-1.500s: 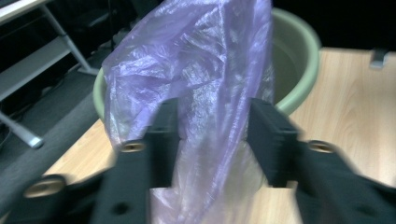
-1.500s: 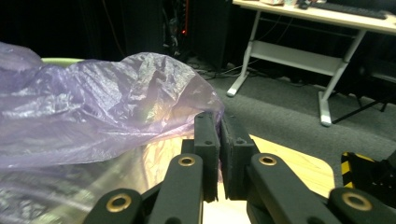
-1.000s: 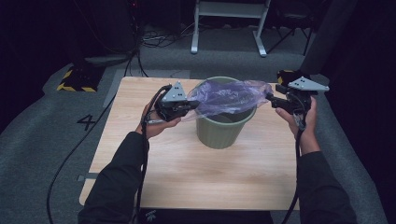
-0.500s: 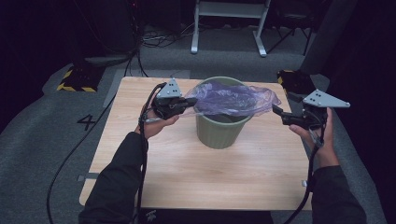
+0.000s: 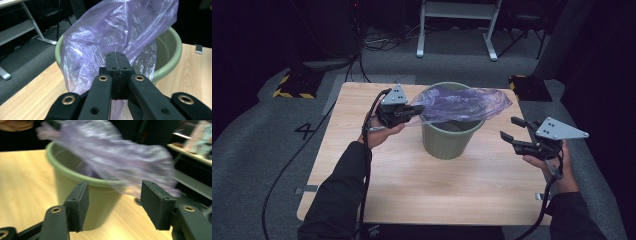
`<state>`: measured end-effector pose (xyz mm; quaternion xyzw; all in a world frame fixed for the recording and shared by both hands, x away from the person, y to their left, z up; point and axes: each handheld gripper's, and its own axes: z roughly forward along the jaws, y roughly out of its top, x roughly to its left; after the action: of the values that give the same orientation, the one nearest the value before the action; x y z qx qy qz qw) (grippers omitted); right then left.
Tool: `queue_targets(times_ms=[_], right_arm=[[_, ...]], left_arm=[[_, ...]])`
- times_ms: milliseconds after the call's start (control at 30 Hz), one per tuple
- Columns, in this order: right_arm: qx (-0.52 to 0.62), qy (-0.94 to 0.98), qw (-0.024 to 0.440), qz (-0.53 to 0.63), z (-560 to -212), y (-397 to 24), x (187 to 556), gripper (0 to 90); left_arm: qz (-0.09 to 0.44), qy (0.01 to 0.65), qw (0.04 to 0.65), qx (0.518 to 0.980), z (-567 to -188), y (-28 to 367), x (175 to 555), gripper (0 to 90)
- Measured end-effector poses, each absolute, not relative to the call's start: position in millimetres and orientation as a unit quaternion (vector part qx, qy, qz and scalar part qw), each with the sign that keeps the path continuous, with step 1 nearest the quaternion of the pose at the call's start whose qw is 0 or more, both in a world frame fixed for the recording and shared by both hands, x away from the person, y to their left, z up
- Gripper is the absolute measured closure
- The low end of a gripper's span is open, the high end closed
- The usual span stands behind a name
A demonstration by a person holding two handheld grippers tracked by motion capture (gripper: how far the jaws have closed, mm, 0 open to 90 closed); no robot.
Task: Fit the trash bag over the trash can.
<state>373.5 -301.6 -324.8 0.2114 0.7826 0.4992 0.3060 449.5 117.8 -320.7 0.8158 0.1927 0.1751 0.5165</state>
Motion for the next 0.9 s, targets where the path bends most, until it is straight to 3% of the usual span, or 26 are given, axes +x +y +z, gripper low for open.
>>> queue_targets(times_ms=[100, 200, 500, 767, 900], right_arm=[[0.189, 0.802, 0.284, 0.49, -332, -291, 382, 43.6], [0.182, 0.817, 0.29, 0.464, -338, -281, 392, 41.1], [0.182, 0.821, 0.361, 0.403, -349, -272, 412, 40.8], [0.175, 0.813, 0.413, 0.37, -353, -261, 416, 48.2], [0.167, 0.816, 0.43, 0.348, -355, -253, 418, 58.2]], left_arm=[[0.171, 0.193, 0.521, 0.814, -318, 118, 450, 89.9], [0.162, 0.193, 0.527, 0.812, -315, 120, 451, 89.9], [0.138, 0.191, 0.533, 0.813, -312, 124, 451, 89.8], [0.135, 0.185, 0.53, 0.816, -312, 122, 449, 89.9], [0.132, 0.184, 0.532, 0.816, -312, 123, 449, 89.8]])
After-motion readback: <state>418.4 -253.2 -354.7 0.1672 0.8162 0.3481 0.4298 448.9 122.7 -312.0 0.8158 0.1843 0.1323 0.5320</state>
